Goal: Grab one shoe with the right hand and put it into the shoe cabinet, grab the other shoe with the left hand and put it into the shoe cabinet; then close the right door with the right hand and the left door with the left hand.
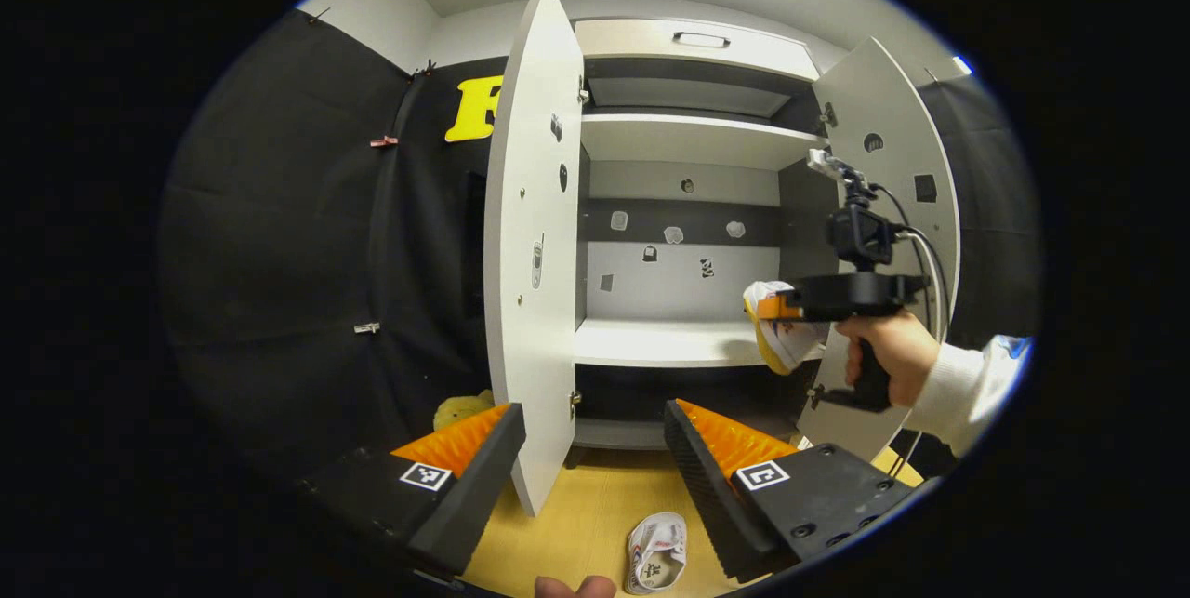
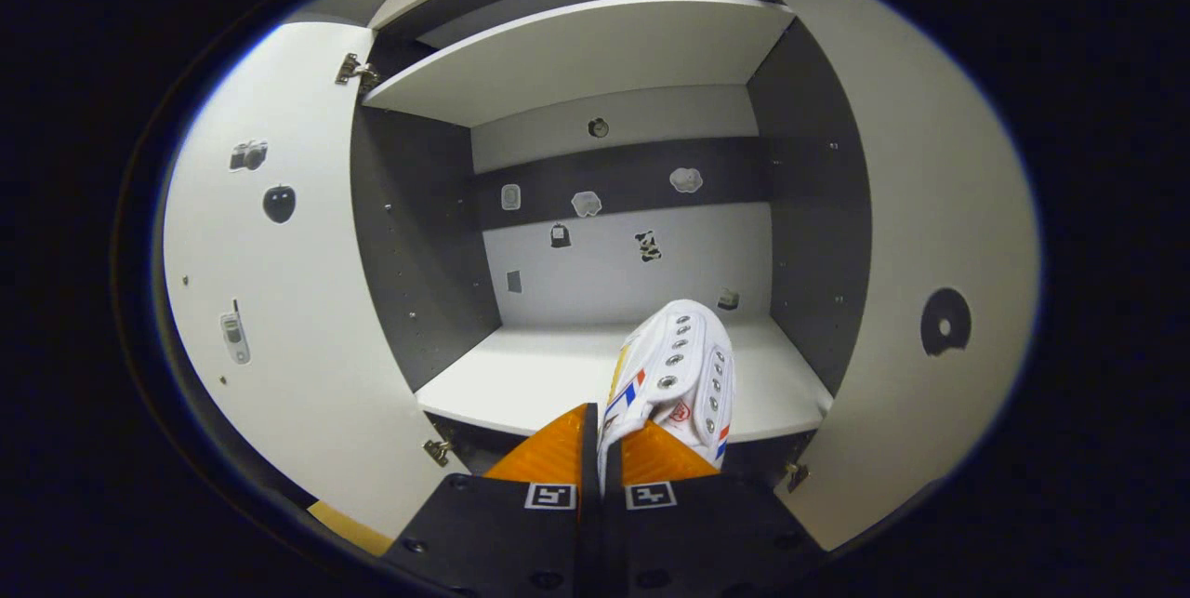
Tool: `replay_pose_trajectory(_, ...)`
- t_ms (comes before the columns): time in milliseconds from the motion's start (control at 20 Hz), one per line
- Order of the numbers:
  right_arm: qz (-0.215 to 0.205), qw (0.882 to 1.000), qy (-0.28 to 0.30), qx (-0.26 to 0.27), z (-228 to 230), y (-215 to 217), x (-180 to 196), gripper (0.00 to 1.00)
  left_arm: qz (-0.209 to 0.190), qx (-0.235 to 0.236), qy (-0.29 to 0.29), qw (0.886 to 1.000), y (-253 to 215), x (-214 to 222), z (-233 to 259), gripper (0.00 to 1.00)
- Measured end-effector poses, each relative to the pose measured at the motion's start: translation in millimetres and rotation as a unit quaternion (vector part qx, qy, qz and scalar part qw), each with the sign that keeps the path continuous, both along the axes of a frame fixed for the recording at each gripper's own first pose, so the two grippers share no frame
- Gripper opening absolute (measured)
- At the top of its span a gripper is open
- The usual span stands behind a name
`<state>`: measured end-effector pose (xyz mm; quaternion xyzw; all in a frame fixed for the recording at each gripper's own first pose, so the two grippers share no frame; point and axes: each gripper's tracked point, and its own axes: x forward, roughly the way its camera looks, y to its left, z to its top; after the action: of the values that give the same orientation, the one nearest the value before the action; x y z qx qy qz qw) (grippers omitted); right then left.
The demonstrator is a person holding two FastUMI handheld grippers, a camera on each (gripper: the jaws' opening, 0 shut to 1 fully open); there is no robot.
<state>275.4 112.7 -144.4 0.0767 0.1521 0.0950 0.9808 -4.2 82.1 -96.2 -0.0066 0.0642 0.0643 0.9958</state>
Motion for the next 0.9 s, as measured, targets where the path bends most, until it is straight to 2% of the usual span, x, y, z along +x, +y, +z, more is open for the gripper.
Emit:
replay_pose_trajectory(250,-0.008,0.998,0.015,-0.062,-17,-11,90,0.04,0.006,-0.001,0.005,1.0,11,11,-7,0.95)
replay_pose_trajectory(450,-0.01,0.991,0.063,-0.118,-55,-23,141,0.04,0.021,-0.007,0.013,1.0,22,15,-14,0.95)
replay_pose_trajectory(650,-0.006,0.981,0.109,-0.162,-88,-30,159,0.05,0.029,-0.006,0.02,0.999,27,14,-21,0.95)
replay_pose_trajectory(800,0.002,0.978,0.126,-0.168,-97,-21,158,0.06,0.03,-0.001,0.019,0.999,26,18,-21,0.95)
replay_pose_trajectory(900,0.012,0.977,0.142,-0.157,-103,-8,149,0.14,0.03,-0.004,0.018,0.999,26,19,-20,0.95)
